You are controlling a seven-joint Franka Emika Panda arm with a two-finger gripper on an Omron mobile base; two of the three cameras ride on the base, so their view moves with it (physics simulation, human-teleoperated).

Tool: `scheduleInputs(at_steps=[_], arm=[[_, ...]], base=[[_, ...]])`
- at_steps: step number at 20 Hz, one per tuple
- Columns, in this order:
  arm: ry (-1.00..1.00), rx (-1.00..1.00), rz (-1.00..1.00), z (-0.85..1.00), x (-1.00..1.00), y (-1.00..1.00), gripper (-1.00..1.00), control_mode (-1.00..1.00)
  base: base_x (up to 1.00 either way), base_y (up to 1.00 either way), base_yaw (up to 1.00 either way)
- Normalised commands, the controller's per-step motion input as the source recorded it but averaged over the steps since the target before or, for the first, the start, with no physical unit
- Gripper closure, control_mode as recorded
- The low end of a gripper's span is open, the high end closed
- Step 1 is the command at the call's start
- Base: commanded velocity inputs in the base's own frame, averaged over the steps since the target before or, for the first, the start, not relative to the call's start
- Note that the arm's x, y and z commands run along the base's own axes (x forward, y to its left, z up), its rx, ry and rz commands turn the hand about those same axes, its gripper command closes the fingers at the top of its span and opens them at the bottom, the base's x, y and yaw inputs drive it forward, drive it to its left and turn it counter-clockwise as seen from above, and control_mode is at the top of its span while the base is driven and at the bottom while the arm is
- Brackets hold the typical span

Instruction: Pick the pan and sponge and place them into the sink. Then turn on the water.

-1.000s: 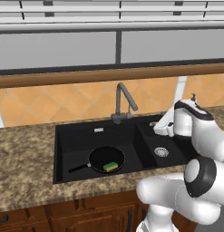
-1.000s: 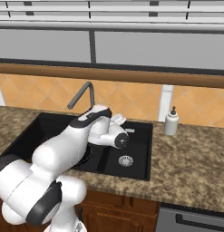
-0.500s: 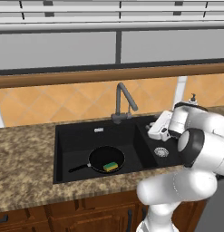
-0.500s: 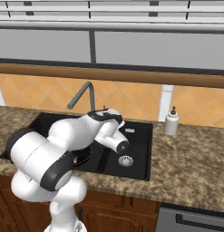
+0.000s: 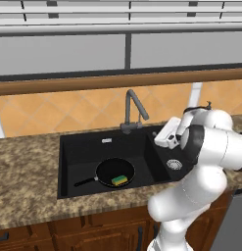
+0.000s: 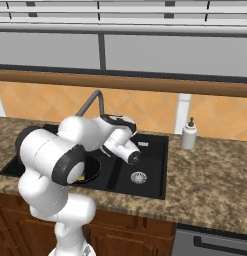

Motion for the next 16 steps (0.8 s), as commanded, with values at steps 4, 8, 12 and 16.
scheduleInputs(at_steps=[4,8,12,16], arm=[[0.0,0.0,0.0,0.04,0.33,0.1,-1.0,-1.0],[0.0,0.0,0.0,0.03,0.34,0.12,-1.0,-1.0],[0.0,0.0,0.0,0.0,0.36,0.08,-1.0,-1.0],[-0.02,0.0,0.0,0.04,0.29,0.1,-1.0,-1.0]], base=[[0.0,0.0,0.0],[0.0,0.0,0.0],[0.0,0.0,0.0],[0.0,0.0,0.0]])
